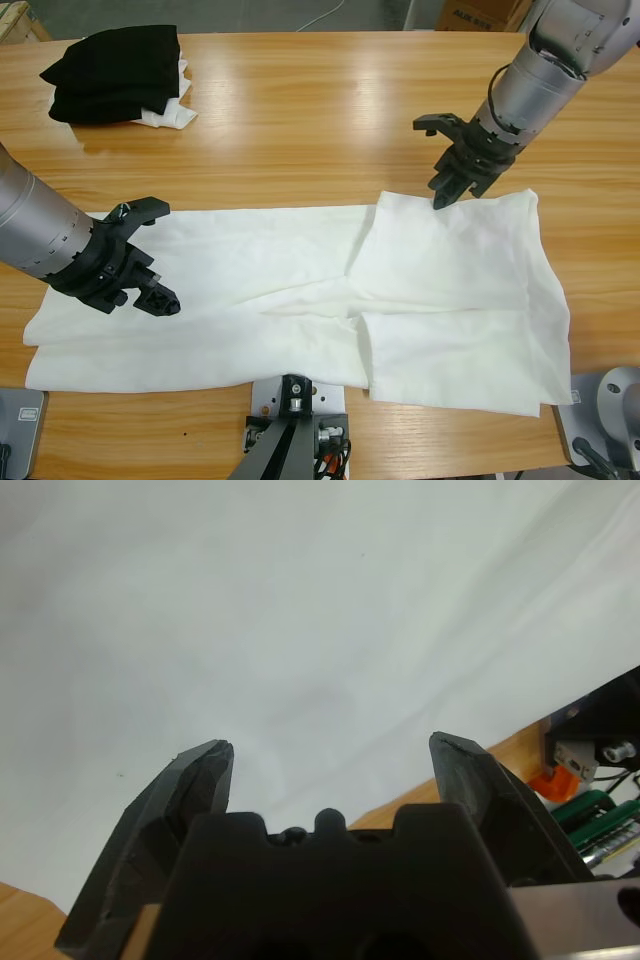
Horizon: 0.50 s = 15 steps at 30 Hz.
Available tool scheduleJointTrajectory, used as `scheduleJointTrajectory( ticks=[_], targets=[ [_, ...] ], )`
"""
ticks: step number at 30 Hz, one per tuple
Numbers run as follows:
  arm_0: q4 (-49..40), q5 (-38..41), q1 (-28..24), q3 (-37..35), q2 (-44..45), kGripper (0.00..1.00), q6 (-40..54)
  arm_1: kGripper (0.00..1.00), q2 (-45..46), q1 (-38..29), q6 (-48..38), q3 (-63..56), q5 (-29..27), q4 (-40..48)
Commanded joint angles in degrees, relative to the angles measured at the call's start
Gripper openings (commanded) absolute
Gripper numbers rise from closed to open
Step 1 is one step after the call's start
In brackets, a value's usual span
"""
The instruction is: Fold clothes
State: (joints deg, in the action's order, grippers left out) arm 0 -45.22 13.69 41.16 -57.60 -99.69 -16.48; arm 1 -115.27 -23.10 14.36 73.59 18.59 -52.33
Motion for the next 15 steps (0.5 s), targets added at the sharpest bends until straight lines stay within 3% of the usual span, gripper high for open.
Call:
scheduleJointTrajectory(
  ticks=[1, 4, 8, 10, 15],
  targets=[
    [0.40, -1.86, 0.41, 1.32, -1.59, 0.770, -2.68, 1.000, 2.72, -1.07, -0.70, 0.48, 0.83, 0.02],
    [0.61, -4.20, -0.24, 1.21, -0.05, 0.770, -6.35, 1.000, 12.16, -1.07, -7.50, -0.84, -2.05, -0.14],
    [5.14, -4.13, -3.72, 3.55, 4.31, 0.770, -9.74, 1.000, 24.01, -2.64, -14.67, -5.67, -1.98, 3.50],
    [6.25, -2.60, -1.33, 2.16, 4.38, 0.850, 1.03, 1.000, 27.35, -4.22, -15.22, -10.72, -1.91, 5.31],
    [6.02, -3.35, 11.52, -0.42, 1.59, 0.853, 26.82, 1.000, 36.33, -5.91, -20.77, -17.33, -3.00, 4.68]
  ],
)
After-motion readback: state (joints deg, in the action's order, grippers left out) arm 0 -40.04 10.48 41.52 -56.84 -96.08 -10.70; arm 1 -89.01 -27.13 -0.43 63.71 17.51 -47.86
